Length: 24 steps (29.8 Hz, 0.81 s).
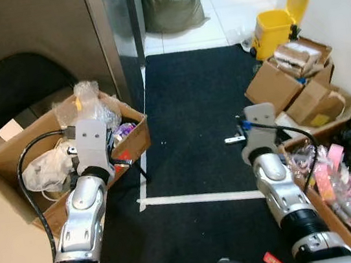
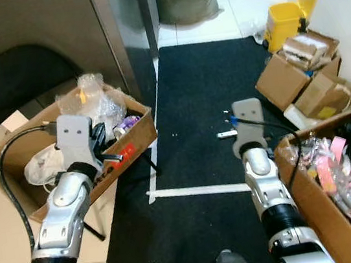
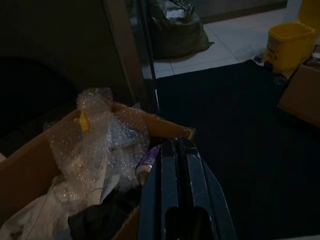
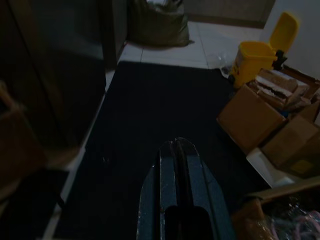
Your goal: Picking trash to rubbish bin
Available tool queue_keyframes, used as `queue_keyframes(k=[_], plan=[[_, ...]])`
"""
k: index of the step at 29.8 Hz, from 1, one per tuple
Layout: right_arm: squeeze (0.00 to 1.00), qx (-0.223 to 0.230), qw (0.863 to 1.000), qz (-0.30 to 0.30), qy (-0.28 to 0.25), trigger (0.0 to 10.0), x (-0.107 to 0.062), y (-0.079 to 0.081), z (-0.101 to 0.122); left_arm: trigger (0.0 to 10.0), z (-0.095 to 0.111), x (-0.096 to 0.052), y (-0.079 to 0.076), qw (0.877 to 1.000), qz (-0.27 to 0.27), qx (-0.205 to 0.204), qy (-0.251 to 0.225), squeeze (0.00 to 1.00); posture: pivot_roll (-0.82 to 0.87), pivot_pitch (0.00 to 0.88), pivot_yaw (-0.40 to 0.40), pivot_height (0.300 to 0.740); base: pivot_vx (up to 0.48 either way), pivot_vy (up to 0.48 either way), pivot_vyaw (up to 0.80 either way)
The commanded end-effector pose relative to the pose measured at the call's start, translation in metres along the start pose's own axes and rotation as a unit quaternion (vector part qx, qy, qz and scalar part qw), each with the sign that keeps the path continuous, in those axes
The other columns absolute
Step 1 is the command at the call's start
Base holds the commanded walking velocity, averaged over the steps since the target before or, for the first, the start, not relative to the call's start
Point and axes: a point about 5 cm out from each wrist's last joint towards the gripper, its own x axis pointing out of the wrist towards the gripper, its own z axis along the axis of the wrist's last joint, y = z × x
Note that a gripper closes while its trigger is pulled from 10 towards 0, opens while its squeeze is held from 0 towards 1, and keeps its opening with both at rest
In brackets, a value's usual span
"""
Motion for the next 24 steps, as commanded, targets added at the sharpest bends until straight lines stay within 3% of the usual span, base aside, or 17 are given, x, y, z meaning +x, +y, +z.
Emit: queue_keyframes(k=[1,6,13,24], plan=[[0.00,0.006,1.000,0.018,0.008,10.0,-0.002,0.009,-0.003,10.0,-0.006,-0.005,0.008,1.000,0.012,0.008,0.012,0.00,0.04,0.052,-0.002,0.740,0.292,0.000,0.00],[0.00,0.008,0.999,0.038,0.021,10.0,-0.005,0.016,-0.009,10.0,-0.009,-0.009,0.013,1.000,0.019,0.014,0.018,0.00,0.04,0.050,-0.001,0.740,0.290,0.000,0.00],[0.00,-0.006,0.994,0.102,0.032,10.0,-0.013,0.037,-0.015,10.0,-0.007,-0.009,0.012,1.000,0.018,0.015,0.017,0.00,0.05,0.055,-0.001,0.740,0.290,0.000,0.00],[0.00,0.000,0.992,0.119,0.033,10.0,-0.016,0.046,-0.015,10.0,-0.006,-0.009,0.011,1.000,0.014,0.017,0.016,0.00,0.05,0.055,0.001,0.740,0.290,0.000,0.53]])
